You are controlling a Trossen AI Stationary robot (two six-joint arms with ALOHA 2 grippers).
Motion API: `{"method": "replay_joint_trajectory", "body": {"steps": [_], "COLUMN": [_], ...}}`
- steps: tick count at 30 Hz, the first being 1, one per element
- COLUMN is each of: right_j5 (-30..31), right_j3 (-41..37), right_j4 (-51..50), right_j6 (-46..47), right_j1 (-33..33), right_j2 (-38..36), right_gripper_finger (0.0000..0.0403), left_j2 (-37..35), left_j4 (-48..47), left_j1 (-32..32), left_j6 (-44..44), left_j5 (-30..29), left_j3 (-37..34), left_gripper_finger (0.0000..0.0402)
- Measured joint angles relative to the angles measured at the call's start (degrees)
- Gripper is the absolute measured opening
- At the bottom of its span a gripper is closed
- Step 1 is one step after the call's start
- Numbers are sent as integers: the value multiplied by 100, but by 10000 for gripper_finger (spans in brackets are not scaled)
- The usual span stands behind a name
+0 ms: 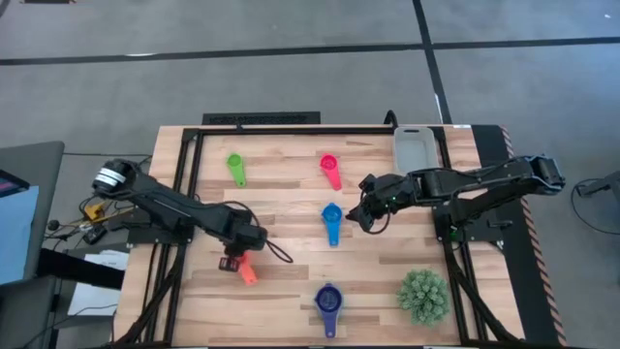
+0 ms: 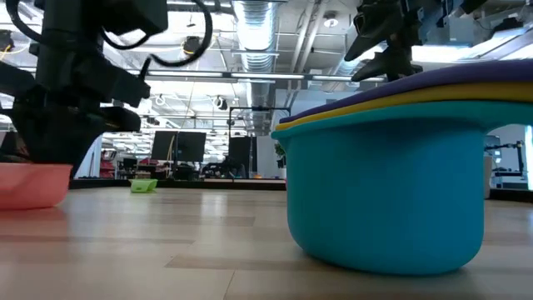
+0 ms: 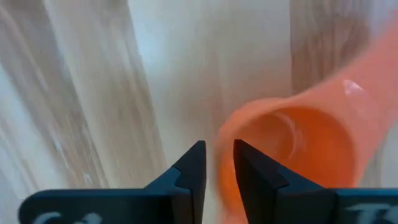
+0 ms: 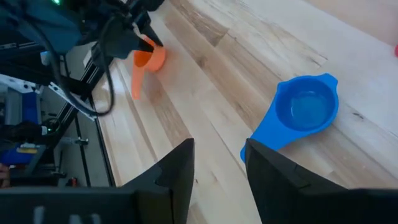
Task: Nest measuring cups in basket
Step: Stack the orange measuring cup on top of the dark blue of measuring cup
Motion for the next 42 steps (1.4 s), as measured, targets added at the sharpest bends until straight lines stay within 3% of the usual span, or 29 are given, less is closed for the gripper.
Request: {"method": "replay_joint_trajectory", "body": {"steps": [6,12,26,33,38,42], "right_j5": [-2,-24,-46,-52,-51,-52], "right_j3": [0,2,2,2,2,2], "right_j4": [-2,-9,-15,-10,-2,6], "right_j6": [-72,-88,-242,-284,-284,-238], "right_j1": [-66,-137,-219,-291,-330,-328], "right_j2": [0,-2,-2,-2,-2,-2], "right_gripper_finger": [172,172,175,178,179,183], "left_j2": [484,418,269,-215,-852,-1437], "left_j4": [-486,-786,-1780,-1799,-2058,-2085], "left_j1": [0,0,-88,-252,-588,-1094], "left_j6": [46,-70,-1569,-2766,-4169,-5871], "left_j5": [-126,-408,-508,-655,-1395,-2089], "left_j3": [543,842,1125,1127,1097,745], "left_gripper_finger": [88,89,90,90,90,90]}}
